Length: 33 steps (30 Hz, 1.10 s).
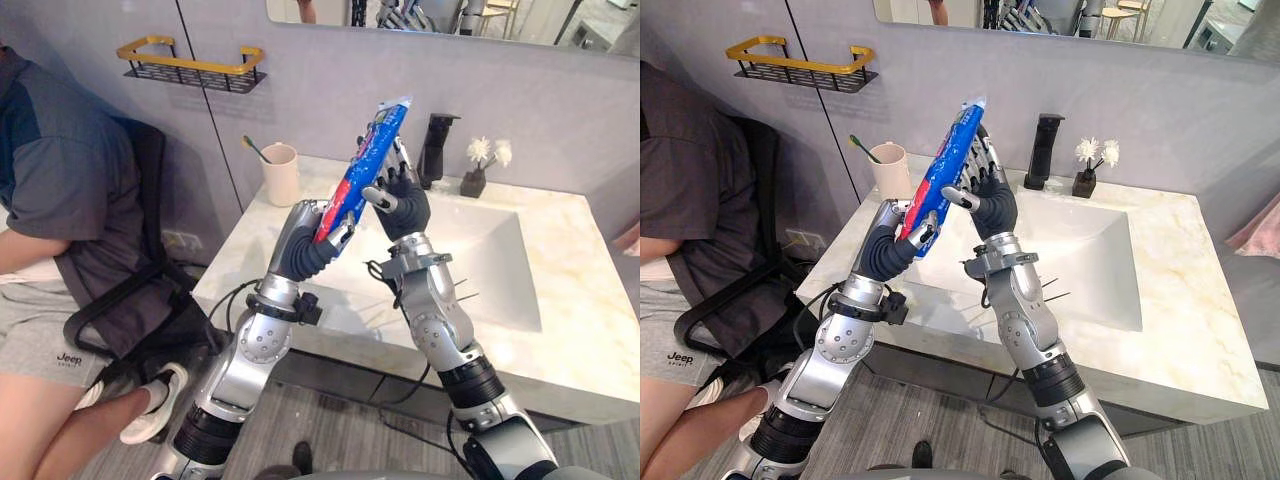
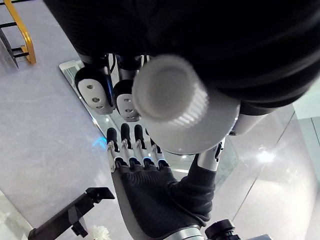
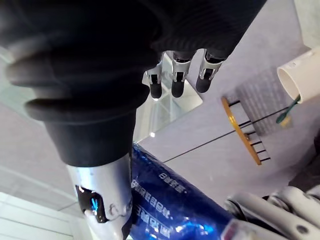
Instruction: Organize washtable
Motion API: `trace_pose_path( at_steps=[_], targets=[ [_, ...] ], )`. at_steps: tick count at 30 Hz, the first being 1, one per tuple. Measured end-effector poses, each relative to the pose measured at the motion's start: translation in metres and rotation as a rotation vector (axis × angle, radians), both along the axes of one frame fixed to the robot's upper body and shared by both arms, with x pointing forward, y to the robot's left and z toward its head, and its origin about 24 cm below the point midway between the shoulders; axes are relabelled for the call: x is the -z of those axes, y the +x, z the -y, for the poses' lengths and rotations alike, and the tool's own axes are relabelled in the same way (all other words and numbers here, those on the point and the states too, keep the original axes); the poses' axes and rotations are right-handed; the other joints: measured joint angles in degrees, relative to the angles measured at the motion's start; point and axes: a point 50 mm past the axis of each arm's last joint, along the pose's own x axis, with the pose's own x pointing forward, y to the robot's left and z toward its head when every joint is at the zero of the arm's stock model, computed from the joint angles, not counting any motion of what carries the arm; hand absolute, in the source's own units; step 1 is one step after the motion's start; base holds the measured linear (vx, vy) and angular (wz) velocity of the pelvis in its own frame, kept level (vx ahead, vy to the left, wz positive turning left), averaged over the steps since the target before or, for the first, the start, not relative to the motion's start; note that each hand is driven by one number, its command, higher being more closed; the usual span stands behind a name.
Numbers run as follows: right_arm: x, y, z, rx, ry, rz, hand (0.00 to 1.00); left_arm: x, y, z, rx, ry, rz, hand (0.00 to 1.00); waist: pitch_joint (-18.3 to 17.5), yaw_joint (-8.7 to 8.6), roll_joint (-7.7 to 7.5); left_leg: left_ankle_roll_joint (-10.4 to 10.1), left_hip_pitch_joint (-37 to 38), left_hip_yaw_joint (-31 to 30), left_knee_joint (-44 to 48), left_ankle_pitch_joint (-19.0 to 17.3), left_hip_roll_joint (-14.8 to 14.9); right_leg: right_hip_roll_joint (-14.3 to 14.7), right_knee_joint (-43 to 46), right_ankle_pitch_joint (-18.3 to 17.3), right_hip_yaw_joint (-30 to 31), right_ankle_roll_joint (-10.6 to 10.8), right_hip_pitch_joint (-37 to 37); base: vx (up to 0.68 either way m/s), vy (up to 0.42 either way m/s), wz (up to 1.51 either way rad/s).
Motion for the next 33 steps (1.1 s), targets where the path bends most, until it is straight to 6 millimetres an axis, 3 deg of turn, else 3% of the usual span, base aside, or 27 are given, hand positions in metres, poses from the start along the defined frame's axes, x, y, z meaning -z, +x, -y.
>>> trace_pose_path(
  at_steps=[7, 8, 25, 26, 33],
  targets=[
    [-0.003, -0.003, -0.015, -0.109, 0.015, 0.011, 0.0, 0.012, -0.002, 0.003, 0.025, 0.028, -0.053, 1.0, 0.16, 0.06, -0.27, -0.16, -0.29, 0.41, -0.01, 0.11, 0.25, 0.14, 0.48, 0.0, 0.41, -0.02, -0.75, -0.01, -0.004, -0.02],
    [-0.002, -0.003, -0.015, -0.123, 0.025, 0.004, 1.0, 0.013, -0.002, 0.003, 0.025, 0.03, -0.056, 1.0, 0.23, 0.06, -0.41, -0.21, -0.29, 0.42, -0.01, 0.15, 0.3, 0.18, 0.51, 0.02, 0.41, -0.05, -0.77, 0.0, 0.0, 0.0],
    [0.006, -0.002, -0.019, -0.18, -0.01, -0.034, 1.0, 0.03, 0.001, -0.002, 0.003, 0.064, -0.12, 1.0, 0.24, 0.05, -0.71, -0.46, -0.31, 0.45, 0.0, 0.33, 0.76, 0.63, 0.37, 0.23, 0.65, -0.2, -0.81, 0.0, 0.0, 0.0],
    [0.005, -0.003, -0.02, -0.184, -0.012, -0.024, 1.0, 0.03, 0.001, -0.002, 0.002, 0.065, -0.12, 0.0, 0.24, 0.07, -0.71, -0.46, -0.31, 0.44, 0.0, 0.33, 0.76, 0.64, 0.37, 0.23, 0.65, -0.2, -0.81, 0.0, 0.0, 0.0],
    [-0.001, -0.005, -0.019, -0.165, -0.029, 0.015, 1.0, 0.038, -0.002, -0.01, -0.034, 0.058, -0.154, 0.0, 0.24, 0.03, -0.7, -0.46, -0.35, 0.16, 0.01, 0.33, 0.71, 0.62, 0.36, 0.22, 0.43, -0.19, -0.75, 0.0, 0.0, 0.01]
  ],
)
